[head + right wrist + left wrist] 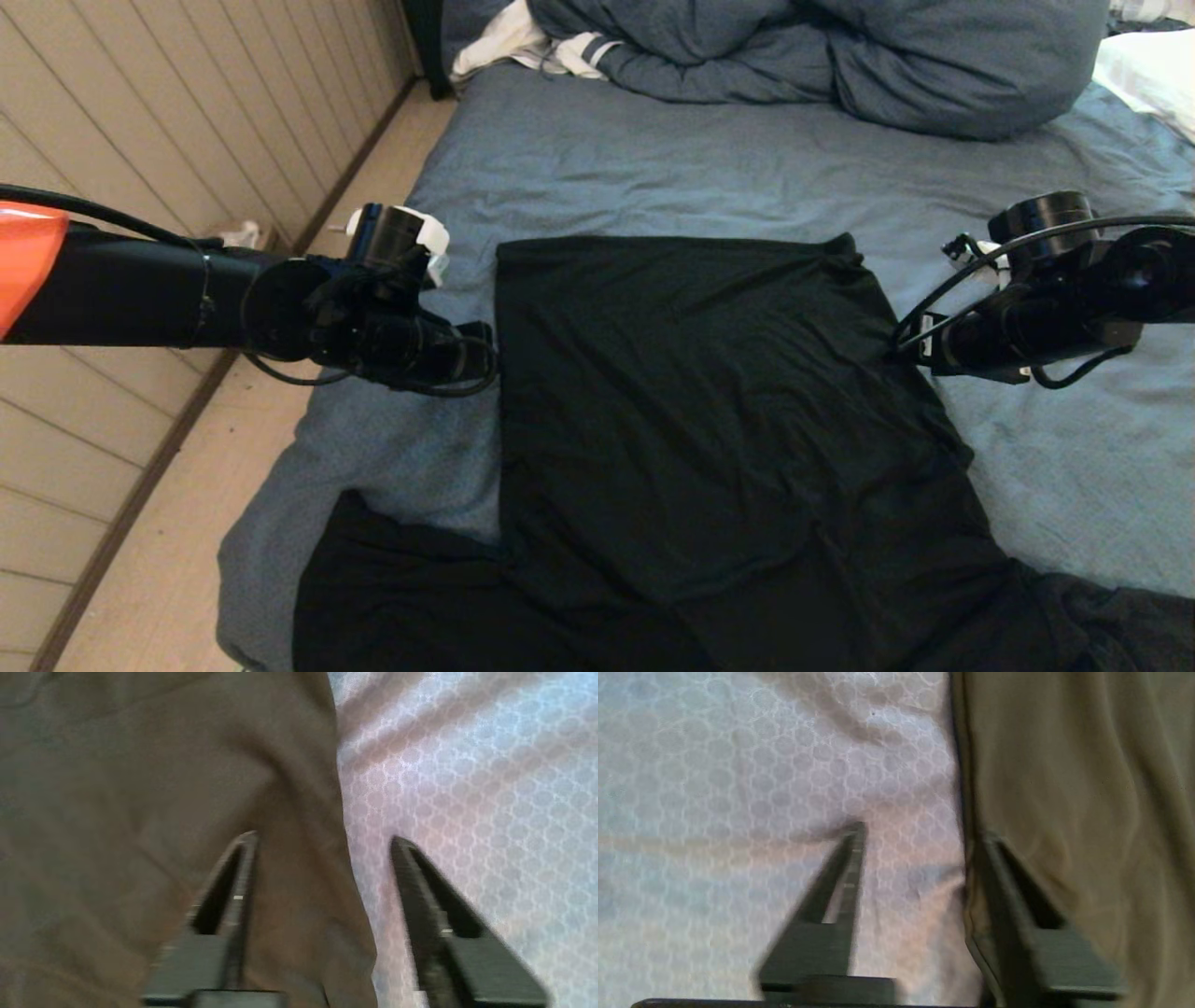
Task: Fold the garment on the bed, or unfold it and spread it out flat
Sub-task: Unford the black T-shirt
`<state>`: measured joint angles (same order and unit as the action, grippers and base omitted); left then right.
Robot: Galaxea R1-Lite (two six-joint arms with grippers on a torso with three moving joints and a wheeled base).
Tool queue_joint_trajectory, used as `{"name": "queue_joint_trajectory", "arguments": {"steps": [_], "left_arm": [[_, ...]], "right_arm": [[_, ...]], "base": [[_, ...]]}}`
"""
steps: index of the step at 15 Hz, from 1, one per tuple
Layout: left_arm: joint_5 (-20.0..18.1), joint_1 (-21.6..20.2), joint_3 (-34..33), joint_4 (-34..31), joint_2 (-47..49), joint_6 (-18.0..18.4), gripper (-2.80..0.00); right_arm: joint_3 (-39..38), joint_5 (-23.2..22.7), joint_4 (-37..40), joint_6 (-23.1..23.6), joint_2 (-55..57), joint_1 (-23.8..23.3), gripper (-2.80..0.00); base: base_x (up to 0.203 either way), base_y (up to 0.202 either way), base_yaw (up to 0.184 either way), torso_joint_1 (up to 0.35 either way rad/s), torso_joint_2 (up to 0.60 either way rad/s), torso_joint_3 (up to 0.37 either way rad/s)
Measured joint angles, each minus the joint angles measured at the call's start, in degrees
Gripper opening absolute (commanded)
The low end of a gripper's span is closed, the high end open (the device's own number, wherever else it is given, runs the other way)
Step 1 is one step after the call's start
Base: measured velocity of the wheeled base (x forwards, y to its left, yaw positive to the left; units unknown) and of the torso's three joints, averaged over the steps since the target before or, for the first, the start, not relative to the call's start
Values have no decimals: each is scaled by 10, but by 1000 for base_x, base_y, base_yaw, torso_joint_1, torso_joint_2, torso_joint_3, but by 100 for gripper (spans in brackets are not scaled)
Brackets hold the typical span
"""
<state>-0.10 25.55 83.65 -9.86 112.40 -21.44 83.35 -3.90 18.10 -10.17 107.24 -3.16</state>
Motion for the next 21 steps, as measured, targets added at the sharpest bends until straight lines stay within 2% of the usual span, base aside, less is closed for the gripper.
{"name": "queue_joint_trajectory", "arguments": {"steps": [7,8,9,17,21], "left_arm": [[0,2,20,17,50,3,0],[1,2,23,18,55,3,-17],[1,2,24,19,59,2,-280],[0,2,28,36,71,1,-280],[0,2,61,35,76,0,-280]], "right_arm": [[25,-4,1,1,43,-1,0],[28,-5,0,1,48,0,-280],[29,-5,0,0,50,0,-280],[35,-5,1,-1,51,7,-280],[65,-4,1,-4,61,10,-280]], "base": [[0,0,0,0,0,0],[0,0,0,0,0,0],[0,0,0,0,0,0],[0,0,0,0,0,0],[0,0,0,0,0,0]]}}
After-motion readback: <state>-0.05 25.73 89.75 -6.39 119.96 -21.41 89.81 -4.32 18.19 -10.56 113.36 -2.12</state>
